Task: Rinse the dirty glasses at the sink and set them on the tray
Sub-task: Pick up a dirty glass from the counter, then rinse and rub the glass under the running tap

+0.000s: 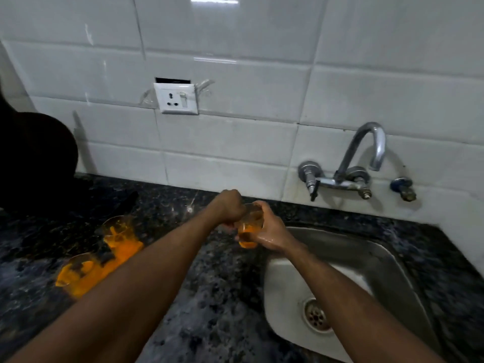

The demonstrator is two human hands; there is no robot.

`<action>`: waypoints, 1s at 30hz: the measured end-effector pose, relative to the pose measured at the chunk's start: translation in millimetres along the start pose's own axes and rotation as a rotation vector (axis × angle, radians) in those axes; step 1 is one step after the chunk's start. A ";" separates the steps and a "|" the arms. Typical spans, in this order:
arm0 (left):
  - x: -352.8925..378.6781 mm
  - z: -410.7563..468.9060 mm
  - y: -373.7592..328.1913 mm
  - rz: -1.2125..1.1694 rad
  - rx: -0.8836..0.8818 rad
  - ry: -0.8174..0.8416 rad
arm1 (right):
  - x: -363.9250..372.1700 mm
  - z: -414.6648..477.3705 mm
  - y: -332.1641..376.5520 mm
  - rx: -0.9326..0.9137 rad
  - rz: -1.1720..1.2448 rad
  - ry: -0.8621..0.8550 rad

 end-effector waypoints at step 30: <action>95.6 98.9 -141.7 -0.582 -0.004 -0.297 | -199.3 -44.2 -102.6 0.095 0.032 -0.518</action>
Point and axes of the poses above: each hand's wrist, its own z-axis towards the middle knuckle, its own x-axis out of the palm, y = z × x, the point moved 5 cm from there along z, towards the middle knuckle, and after that the axes turned 4 degrees about -z, right-handed, at the moved point
